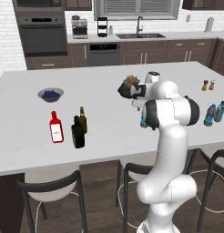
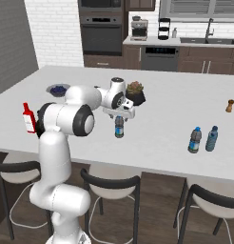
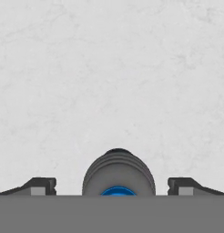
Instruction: Move the plastic bottles in the middle to the plastics group, and the glass bottles in the middle to the glass group.
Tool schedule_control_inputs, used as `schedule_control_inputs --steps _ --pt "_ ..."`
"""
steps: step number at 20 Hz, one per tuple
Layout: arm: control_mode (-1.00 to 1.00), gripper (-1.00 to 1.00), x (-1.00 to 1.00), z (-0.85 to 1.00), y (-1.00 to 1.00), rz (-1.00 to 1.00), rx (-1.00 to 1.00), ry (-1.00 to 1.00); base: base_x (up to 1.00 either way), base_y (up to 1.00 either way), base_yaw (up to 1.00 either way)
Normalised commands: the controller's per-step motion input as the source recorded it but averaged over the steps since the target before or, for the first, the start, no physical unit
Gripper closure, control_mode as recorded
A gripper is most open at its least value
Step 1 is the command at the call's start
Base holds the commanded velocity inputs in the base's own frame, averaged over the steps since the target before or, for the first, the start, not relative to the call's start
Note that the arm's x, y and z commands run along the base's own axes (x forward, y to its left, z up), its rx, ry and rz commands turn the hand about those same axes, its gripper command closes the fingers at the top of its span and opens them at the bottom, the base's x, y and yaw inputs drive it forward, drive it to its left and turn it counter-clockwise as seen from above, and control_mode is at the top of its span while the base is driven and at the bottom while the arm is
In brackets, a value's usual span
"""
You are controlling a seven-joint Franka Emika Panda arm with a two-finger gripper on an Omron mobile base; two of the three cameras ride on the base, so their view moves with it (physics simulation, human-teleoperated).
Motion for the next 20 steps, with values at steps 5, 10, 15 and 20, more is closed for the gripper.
schedule_control_inputs --steps 5,10,15,20 --pt "-1.0 1.0 0.0 -0.05 0.0 0.0 0.0 0.0 0.0 0.0 0.0" --pt "-1.0 1.0 -0.01 0.0 0.0 0.0 0.0 0.0 0.0 0.0 0.0" --pt "-1.0 1.0 -0.34 0.18 0.0 0.0 0.02 -0.02 0.0 0.0 0.0" --pt "-1.0 1.0 -0.49 0.66 -0.11 0.0 0.04 0.0 0.0 0.0 0.0"
